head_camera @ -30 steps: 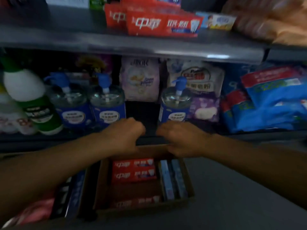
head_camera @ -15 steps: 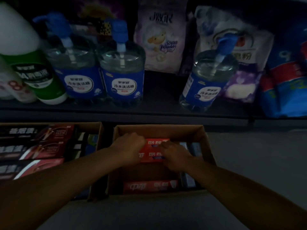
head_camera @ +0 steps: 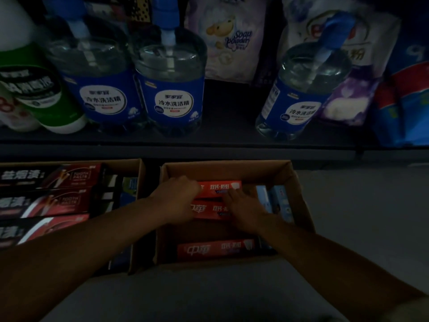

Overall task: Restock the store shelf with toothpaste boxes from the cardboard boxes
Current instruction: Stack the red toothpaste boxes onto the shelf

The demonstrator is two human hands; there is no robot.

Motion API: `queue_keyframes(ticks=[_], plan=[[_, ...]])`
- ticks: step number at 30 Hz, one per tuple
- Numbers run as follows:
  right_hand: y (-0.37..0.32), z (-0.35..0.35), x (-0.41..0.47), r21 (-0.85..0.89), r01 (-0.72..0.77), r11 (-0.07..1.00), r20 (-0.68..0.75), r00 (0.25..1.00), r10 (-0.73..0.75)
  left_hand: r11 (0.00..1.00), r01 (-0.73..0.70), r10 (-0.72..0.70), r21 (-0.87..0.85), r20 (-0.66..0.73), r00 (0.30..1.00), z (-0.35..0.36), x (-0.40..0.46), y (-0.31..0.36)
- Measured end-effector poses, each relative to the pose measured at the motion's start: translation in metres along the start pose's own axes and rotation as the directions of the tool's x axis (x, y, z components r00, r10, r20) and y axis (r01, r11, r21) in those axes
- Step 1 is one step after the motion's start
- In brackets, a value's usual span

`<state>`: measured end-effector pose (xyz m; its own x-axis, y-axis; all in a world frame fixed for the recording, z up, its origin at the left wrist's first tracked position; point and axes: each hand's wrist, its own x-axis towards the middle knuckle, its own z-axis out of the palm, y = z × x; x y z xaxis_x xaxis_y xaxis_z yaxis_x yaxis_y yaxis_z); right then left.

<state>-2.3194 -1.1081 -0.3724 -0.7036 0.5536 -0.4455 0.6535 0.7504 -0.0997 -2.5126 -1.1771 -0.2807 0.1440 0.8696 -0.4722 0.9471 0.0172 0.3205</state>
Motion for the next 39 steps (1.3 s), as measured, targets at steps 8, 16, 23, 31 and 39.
queue_keyframes(ticks=[8, 16, 23, 31, 39], plan=[[-0.009, 0.004, 0.007, 0.007, -0.045, 0.999, 0.028, 0.999, 0.045, 1.000, 0.002, -0.002, -0.003, -0.024, 1.000, -0.007, -0.001, 0.000], [0.000, -0.050, -0.013, -0.027, 0.018, 0.999, -0.033, 0.999, -0.019, 0.999, 0.021, -0.018, 0.045, -0.077, 0.997, -0.043, -0.015, 0.008], [0.012, -0.163, -0.071, -0.159, 0.115, 0.980, -0.189, 0.971, -0.145, 0.998, 0.058, -0.057, 0.004, -0.116, 0.992, -0.121, -0.047, 0.035], [0.036, -0.282, -0.145, -0.328, 0.074, 0.942, -0.409, 0.888, -0.212, 0.998, 0.057, -0.045, 0.034, -0.282, 0.958, -0.226, -0.102, 0.094], [0.053, -0.405, -0.218, -0.505, -0.044, 0.862, -0.648, 0.679, -0.345, 1.000, -0.011, 0.012, 0.004, -0.446, 0.895, -0.349, -0.158, 0.155]])
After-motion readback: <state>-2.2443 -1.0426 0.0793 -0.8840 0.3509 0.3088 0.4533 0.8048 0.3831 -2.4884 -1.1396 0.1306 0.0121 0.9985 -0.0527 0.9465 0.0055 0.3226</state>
